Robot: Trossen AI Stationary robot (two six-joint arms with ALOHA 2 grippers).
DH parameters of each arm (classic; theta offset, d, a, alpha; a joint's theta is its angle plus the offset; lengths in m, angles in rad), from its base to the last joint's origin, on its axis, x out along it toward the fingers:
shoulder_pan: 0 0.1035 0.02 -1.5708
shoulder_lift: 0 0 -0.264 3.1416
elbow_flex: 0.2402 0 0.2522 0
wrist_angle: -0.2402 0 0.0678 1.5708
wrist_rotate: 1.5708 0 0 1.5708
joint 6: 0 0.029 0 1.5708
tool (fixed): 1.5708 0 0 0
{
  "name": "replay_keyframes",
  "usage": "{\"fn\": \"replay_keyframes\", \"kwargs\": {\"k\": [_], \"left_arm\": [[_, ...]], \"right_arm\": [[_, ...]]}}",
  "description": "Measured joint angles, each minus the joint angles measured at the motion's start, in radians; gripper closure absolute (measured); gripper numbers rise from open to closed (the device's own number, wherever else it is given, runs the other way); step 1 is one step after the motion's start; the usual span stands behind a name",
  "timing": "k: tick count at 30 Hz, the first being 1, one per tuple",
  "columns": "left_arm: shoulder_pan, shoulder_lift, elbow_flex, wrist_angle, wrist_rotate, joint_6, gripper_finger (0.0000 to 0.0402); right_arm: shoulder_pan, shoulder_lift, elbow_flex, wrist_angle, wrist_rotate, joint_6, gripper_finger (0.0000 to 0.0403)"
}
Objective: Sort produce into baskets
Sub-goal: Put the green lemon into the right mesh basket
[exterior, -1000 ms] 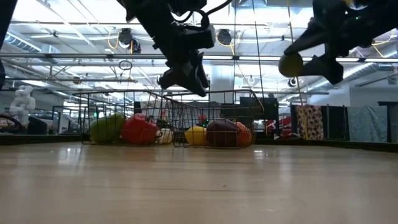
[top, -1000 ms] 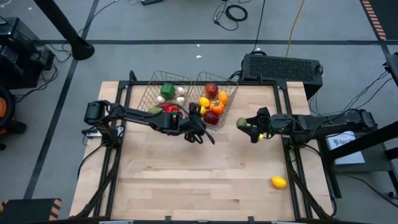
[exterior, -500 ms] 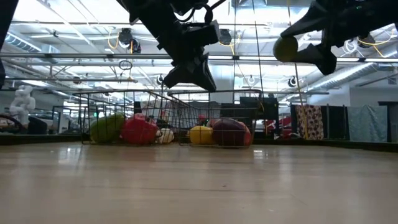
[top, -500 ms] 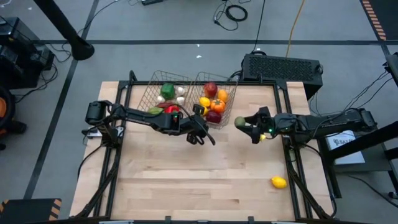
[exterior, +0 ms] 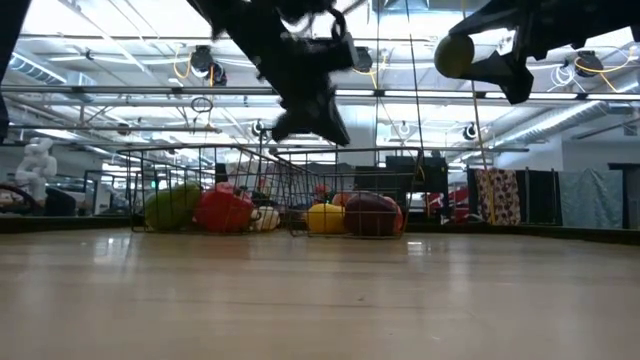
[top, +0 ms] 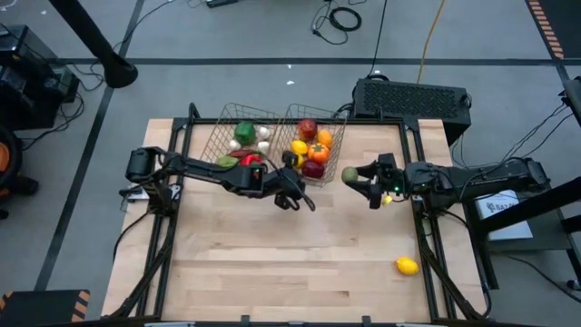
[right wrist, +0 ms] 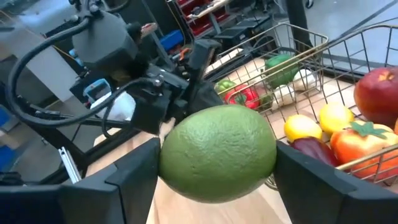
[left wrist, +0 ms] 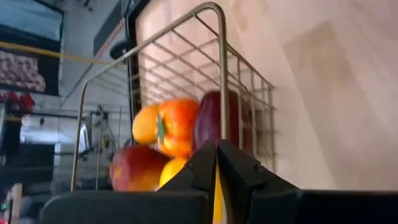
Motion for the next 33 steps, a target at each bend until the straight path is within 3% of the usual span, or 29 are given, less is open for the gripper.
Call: {"fn": "replay_keyframes", "kwargs": {"k": [5, 11, 14, 22, 27, 33], "left_arm": [[-0.058, -0.138, 0.015, -0.143, -0.066, -0.094, 0.0378], [0.024, -0.161, 0.010, -0.406, -0.066, -0.222, 0.0378], [0.057, -0.145, 0.011, -0.414, -0.018, -0.234, 0.0378], [0.104, -0.083, 0.009, -0.400, -0.016, -0.229, 0.0378], [0.109, -0.069, 0.009, -0.319, 0.021, -0.196, 0.0378], [0.104, -0.086, 0.034, -0.282, -0.086, -0.166, 0.0378]], "right_arm": [[0.011, 0.000, 0.000, 0.004, -0.001, -0.030, 0.0129], [0.011, 0.000, 0.000, 0.030, -0.001, -0.035, 0.0129], [0.011, 0.000, 0.000, 0.029, -0.001, -0.035, 0.0129], [0.028, 0.000, 0.000, 0.030, 0.000, -0.031, 0.0129], [0.032, 0.000, 0.000, 0.031, 0.000, -0.041, 0.0129], [0.032, 0.000, 0.000, 0.030, 0.000, -0.043, 0.0129]]}}
